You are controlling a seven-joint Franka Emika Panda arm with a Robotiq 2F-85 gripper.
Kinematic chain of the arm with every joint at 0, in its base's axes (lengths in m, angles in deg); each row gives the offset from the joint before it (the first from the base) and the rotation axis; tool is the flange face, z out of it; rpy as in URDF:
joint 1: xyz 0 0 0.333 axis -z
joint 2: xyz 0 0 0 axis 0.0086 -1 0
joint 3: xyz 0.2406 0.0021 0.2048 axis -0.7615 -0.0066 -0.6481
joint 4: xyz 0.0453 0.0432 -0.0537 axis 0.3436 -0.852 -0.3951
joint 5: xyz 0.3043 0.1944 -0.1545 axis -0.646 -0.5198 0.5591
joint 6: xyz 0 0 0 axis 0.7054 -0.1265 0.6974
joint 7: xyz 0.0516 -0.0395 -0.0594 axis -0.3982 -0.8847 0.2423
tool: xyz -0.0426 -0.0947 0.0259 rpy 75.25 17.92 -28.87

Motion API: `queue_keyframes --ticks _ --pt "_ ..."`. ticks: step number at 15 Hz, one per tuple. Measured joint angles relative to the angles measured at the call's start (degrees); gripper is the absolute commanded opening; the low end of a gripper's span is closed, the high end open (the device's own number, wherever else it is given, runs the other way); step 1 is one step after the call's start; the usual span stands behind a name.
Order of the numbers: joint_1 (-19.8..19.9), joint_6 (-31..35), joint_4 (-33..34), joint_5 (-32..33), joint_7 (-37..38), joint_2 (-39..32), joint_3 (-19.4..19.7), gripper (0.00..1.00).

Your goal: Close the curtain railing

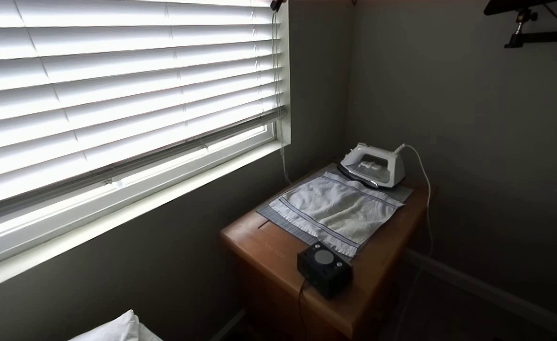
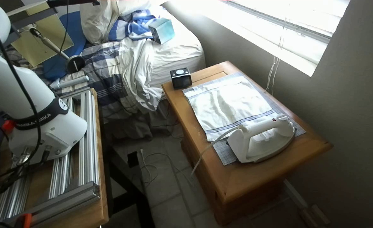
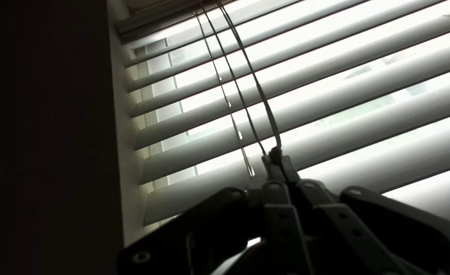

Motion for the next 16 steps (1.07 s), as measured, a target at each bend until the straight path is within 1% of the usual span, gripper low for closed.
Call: queue_keyframes --ticks 3,6,8,15,16 --pt "-0.9 0.8 -2.2 0.3 -0.8 1.4 1.2 0.01" --pt "-2.2 3.0 -4.5 2.7 -1.0 2.5 3.8 0.01" --pt "-2.9 4.6 -5.8 4.5 -1.0 3.0 5.1 0.03" --pt "-3.2 5.1 -6.7 5.0 -1.4 3.5 5.4 0.03" --pt "-3.2 5.1 -6.7 5.0 -1.4 3.5 5.4 0.01"
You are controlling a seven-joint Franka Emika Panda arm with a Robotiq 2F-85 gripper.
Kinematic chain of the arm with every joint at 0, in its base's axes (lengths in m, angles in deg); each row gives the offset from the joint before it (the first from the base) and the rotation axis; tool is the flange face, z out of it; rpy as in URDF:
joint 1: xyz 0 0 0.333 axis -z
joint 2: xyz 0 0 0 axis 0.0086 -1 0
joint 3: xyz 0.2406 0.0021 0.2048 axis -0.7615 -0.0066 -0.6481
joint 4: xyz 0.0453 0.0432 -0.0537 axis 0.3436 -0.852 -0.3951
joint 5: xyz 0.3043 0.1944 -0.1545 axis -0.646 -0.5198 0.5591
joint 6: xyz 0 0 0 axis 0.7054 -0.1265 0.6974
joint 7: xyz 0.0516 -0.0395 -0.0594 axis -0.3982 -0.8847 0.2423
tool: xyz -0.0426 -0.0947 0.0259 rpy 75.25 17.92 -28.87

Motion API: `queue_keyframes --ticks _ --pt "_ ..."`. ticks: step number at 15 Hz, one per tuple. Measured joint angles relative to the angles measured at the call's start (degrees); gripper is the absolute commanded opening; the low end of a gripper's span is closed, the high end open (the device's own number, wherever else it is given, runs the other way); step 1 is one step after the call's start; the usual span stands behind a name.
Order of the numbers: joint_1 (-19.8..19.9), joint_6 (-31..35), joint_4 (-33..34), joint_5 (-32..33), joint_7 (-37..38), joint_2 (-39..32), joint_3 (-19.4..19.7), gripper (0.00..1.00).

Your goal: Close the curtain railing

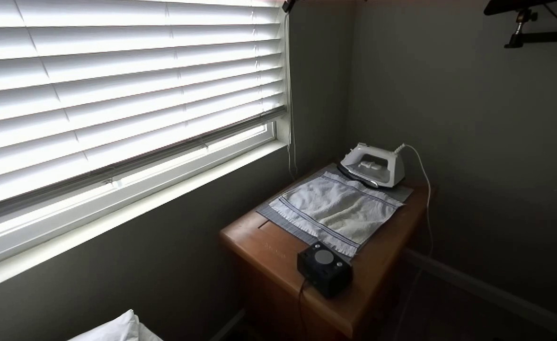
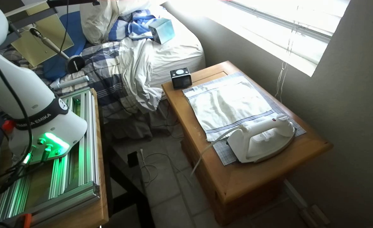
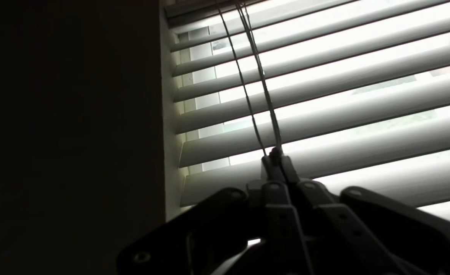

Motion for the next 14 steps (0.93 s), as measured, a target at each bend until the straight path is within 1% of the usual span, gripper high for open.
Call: queue_keyframes --ticks 3,5,9,11,14 --pt "-0.1 0.7 0.3 0.0 0.0 0.0 0.1 0.01" --pt "-0.8 1.0 0.8 1.5 0.3 -0.7 0.8 0.01" --pt "-4.0 4.3 2.4 7.3 3.0 -3.5 4.4 0.01" --pt "-4.9 4.6 2.8 8.8 3.5 -4.0 5.6 0.01" --pt "-5.5 4.8 2.8 9.6 3.5 -4.2 6.3 0.01"
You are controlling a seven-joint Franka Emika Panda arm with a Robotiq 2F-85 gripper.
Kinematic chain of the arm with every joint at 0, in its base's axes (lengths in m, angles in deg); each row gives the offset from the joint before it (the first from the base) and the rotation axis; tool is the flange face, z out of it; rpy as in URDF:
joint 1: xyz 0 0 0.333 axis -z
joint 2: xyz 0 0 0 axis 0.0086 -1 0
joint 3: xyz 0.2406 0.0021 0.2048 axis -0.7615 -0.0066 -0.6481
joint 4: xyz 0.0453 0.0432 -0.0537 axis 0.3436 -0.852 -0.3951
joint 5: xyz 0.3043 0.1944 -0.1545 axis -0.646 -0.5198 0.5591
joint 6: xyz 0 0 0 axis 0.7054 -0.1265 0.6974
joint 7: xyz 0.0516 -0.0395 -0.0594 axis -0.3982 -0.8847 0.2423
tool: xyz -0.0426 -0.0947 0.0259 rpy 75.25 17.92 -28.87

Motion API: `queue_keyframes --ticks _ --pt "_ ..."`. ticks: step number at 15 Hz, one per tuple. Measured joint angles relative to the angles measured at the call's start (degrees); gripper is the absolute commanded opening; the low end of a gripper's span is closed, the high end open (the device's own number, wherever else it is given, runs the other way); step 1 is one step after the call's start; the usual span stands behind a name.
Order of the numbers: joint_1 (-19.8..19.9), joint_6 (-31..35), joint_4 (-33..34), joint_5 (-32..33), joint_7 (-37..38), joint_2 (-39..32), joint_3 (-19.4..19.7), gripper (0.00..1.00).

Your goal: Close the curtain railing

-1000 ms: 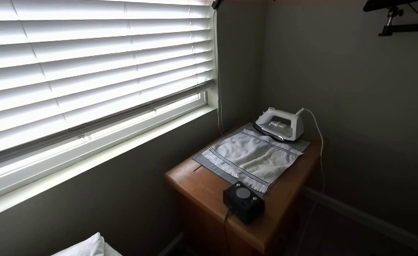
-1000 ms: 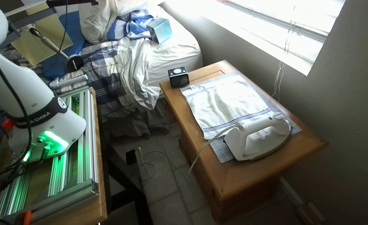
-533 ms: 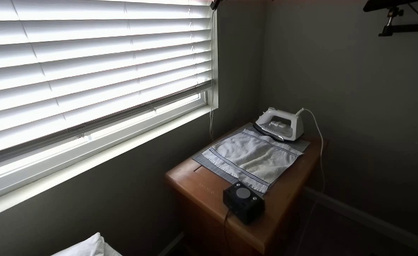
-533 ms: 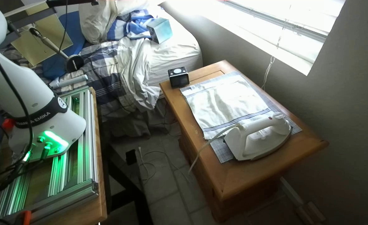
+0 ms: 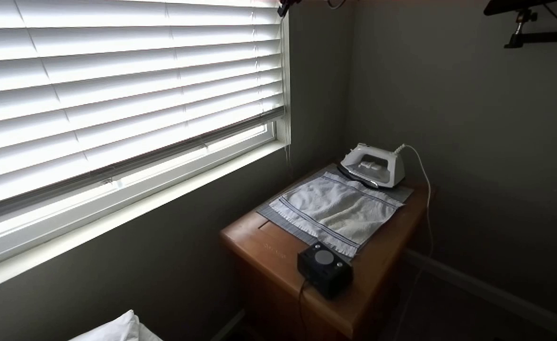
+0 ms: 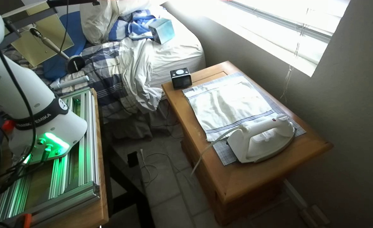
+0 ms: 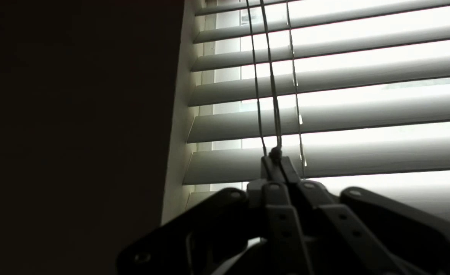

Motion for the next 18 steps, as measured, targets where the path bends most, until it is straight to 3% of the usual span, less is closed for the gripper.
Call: queue_keyframes --ticks 10,14,18 --pt "-0.2 0.3 -0.3 0.8 -0.4 0.0 -0.1 0.01" --pt "0.4 2.8 -0.8 -4.2 -2.9 -0.1 -4.7 0.01" --pt "1.1 8.6 -2.0 -12.3 -7.0 -0.2 -11.7 0.01"
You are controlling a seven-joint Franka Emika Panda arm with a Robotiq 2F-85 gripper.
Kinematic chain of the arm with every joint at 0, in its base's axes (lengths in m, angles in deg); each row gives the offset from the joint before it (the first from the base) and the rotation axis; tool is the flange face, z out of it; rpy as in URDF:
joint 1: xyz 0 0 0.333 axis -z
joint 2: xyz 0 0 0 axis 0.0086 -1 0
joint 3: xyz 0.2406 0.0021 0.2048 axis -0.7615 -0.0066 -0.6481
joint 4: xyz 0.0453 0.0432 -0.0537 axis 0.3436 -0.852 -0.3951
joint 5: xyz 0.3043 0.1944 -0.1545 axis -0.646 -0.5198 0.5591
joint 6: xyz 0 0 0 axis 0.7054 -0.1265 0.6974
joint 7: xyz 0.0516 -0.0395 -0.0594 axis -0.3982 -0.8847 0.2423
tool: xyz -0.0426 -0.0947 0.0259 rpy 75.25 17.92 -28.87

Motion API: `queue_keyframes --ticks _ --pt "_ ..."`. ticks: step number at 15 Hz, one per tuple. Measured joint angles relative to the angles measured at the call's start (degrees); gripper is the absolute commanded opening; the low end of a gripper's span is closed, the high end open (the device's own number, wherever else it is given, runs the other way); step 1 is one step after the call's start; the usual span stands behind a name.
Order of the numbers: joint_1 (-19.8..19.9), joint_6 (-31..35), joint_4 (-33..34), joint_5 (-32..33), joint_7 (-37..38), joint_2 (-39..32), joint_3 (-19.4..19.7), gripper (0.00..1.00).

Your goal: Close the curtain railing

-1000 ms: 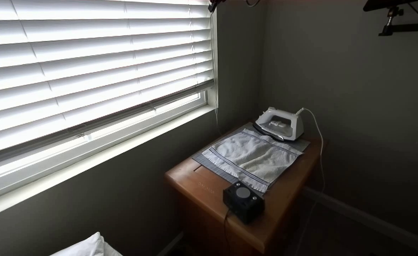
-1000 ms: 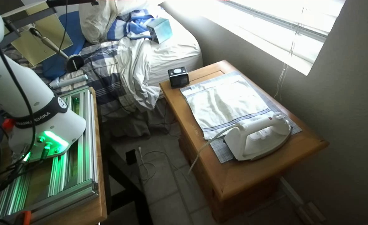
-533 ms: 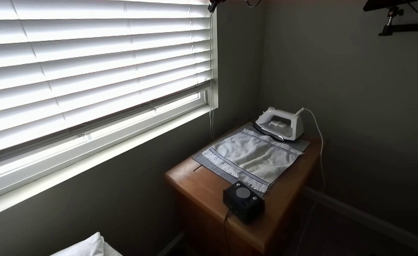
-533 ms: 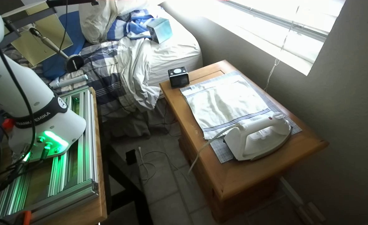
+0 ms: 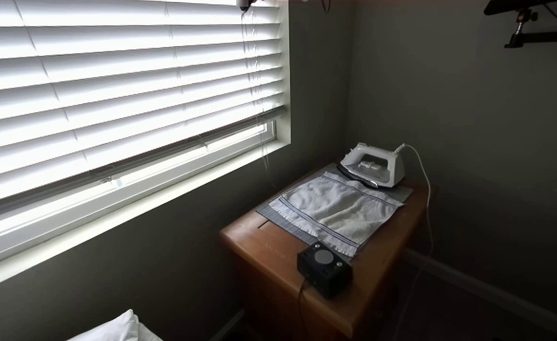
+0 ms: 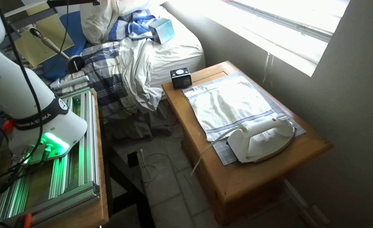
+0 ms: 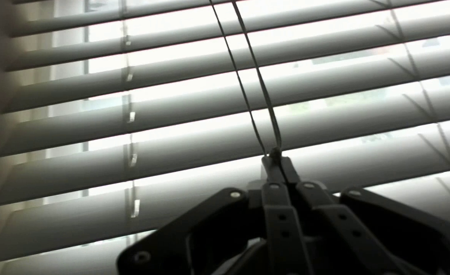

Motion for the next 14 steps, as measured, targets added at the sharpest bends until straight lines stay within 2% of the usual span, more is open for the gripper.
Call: queue_keyframes --ticks 4,9,13,14 --pt "3.9 7.6 -0.7 -9.6 -7.0 -1.1 -11.3 0.01" --pt "12.7 17.1 -0.5 -19.5 -16.9 -4.4 -31.1 0.01" --pt "20.3 22.9 0.5 -21.0 -21.6 -9.7 -47.3 0.03" --pt "21.3 23.9 0.7 -20.9 -22.1 -10.4 -49.0 0.03"
